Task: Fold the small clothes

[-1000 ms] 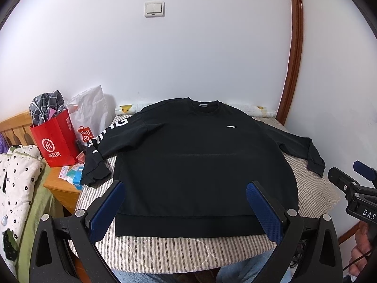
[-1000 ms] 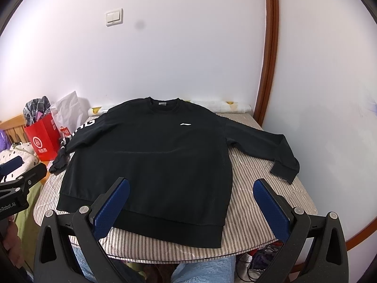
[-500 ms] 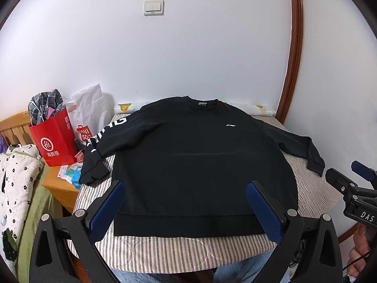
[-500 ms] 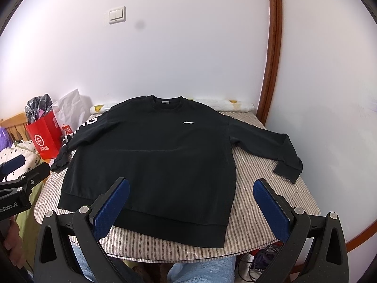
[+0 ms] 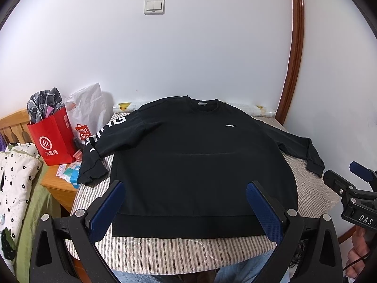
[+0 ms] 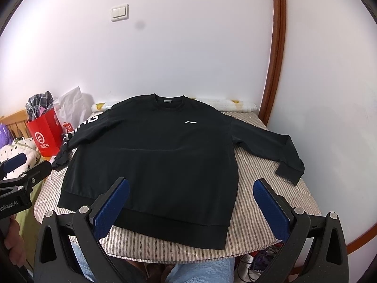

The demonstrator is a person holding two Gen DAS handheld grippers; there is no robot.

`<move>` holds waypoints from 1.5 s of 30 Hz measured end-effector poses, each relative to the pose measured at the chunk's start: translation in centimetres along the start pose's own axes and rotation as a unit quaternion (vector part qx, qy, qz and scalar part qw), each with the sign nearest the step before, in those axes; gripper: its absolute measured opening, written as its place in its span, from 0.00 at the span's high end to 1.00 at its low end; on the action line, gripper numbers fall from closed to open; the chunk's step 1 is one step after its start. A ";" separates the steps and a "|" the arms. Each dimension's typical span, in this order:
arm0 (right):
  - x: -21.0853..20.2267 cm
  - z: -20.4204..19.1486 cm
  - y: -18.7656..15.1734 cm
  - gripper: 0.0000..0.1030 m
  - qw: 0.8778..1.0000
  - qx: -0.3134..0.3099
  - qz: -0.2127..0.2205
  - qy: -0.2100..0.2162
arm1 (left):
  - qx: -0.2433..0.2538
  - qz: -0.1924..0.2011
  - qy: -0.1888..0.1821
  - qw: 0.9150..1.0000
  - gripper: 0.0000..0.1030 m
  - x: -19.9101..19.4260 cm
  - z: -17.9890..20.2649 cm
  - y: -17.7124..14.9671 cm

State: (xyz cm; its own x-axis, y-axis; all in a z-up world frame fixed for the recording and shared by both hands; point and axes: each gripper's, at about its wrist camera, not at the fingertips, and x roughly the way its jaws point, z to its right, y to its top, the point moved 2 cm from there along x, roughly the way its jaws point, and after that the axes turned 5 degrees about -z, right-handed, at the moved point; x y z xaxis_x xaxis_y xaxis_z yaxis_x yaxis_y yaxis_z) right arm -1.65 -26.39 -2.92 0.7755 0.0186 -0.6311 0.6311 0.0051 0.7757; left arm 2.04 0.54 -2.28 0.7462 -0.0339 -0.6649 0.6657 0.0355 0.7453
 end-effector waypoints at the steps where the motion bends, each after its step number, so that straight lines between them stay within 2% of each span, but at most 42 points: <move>1: 0.0 0.0 0.0 0.00 1.000 0.000 0.000 0.001 | 0.000 0.000 0.000 1.000 0.00 -0.1 -0.1 0.0; 11: 0.5 0.0 -0.2 0.00 1.000 0.002 0.004 0.004 | 0.005 0.006 0.003 1.000 0.00 0.3 0.2 -0.1; 16: 1.9 -0.2 -0.3 0.00 1.000 -0.002 0.000 0.015 | -0.011 -0.014 0.012 1.000 0.00 2.9 -1.3 0.2; 22: 6.1 -0.3 0.2 0.00 0.999 -0.003 -0.033 0.009 | -0.041 -0.053 0.025 0.997 0.00 7.6 -5.8 0.6; 25: 8.4 -0.3 0.8 0.00 0.999 0.003 -0.044 0.008 | -0.060 -0.071 0.044 0.995 0.01 10.2 -8.7 0.4; 30: 11.8 -0.5 1.3 0.00 0.998 0.012 -0.053 0.012 | -0.102 -0.105 0.073 0.987 0.07 14.9 -14.4 -0.4; 33: 13.9 -1.0 1.5 0.00 0.998 0.015 -0.060 0.012 | -0.120 -0.122 0.082 0.982 0.15 17.4 -17.2 -0.7; 35: 15.3 -1.4 1.6 0.00 0.997 0.015 -0.070 0.013 | -0.128 -0.123 0.082 0.981 0.21 18.8 -18.7 -0.7; 41: 18.9 -2.6 1.8 0.00 0.995 0.009 -0.097 0.009 | -0.142 -0.124 0.087 0.978 0.26 22.7 -21.8 0.3; 45: 21.3 -3.6 1.8 0.00 0.993 -0.004 -0.121 0.012 | -0.134 -0.134 0.129 0.973 0.29 25.0 -22.8 0.8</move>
State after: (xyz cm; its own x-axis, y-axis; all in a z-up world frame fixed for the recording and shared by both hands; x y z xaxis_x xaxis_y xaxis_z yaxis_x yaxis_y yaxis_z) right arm 15.96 -22.40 -14.89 0.6003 0.0398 -0.7988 0.7988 0.0197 0.6013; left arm 21.26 22.49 -19.45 0.4982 0.1735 -0.8495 0.7872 0.3202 0.5271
